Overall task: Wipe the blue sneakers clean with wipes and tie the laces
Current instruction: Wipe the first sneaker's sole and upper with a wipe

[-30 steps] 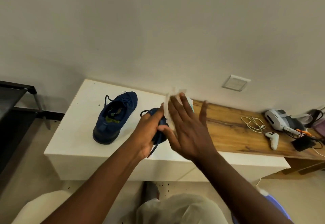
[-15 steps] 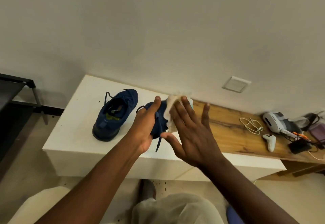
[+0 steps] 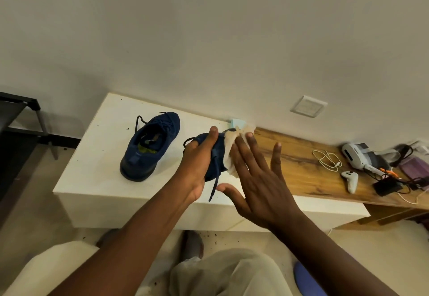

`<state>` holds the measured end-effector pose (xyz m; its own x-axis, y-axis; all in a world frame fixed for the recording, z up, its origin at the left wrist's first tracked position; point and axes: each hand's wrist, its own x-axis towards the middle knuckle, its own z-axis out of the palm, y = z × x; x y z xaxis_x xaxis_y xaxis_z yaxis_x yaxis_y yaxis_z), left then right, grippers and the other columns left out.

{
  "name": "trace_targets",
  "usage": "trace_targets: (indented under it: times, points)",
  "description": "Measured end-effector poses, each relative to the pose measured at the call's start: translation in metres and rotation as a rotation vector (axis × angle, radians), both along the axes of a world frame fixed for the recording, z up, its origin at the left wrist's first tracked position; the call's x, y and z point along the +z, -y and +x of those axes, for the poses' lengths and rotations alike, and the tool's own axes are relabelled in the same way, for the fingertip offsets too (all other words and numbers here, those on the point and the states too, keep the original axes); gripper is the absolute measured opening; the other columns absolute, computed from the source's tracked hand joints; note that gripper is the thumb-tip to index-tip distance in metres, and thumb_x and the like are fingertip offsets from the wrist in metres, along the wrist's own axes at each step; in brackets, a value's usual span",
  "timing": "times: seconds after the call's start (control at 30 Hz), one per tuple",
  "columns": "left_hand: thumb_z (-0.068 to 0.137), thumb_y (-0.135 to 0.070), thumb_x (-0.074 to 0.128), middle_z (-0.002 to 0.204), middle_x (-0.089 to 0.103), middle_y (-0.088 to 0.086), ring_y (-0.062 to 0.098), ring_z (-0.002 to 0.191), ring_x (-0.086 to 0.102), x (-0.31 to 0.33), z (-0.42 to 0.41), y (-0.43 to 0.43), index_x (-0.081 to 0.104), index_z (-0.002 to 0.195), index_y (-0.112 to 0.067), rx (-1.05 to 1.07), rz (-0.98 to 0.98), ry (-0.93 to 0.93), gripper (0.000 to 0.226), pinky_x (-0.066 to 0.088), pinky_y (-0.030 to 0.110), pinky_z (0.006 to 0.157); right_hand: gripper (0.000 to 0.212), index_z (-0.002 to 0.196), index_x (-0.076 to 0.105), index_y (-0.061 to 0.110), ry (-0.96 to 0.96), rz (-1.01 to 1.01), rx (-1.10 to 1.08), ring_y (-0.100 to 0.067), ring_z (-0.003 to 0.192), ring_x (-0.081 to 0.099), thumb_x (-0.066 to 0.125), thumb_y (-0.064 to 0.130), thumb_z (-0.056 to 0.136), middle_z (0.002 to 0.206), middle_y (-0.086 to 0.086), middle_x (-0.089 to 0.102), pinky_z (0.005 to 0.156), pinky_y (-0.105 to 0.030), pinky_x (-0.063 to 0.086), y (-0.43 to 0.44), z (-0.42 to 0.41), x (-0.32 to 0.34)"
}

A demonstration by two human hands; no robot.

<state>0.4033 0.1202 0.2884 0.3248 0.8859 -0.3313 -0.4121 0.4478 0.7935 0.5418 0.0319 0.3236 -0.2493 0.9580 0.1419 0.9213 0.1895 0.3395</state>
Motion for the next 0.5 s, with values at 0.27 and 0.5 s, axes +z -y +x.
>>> trace_targets:
  times: [0.27,0.5]
  points:
    - [0.095,-0.050,0.062,0.103,0.078,0.008,0.027,0.097,0.075,0.001,0.005,0.009,0.072,0.111,-0.014,-0.016,0.026,0.011,0.041,0.059,0.048,0.090,0.060,0.141,0.046,0.023,-0.113,-0.151,-0.039,-0.021,0.138,0.043,0.016,0.059,0.104,0.145,0.000,0.052,0.117,-0.061,0.019,-0.051,0.003,0.037]
    - [0.080,-0.058,0.073,0.108,0.077,0.006,0.029,0.100,0.075,0.008,-0.006,-0.002,0.070,0.117,-0.017,-0.089,-0.077,0.069,0.056,0.060,0.046,0.088,0.059,0.141,0.055,0.013,-0.125,0.183,0.258,-0.028,0.144,0.039,0.071,0.004,0.085,0.150,-0.008,0.048,0.111,-0.052,0.042,-0.001,0.043,-0.001]
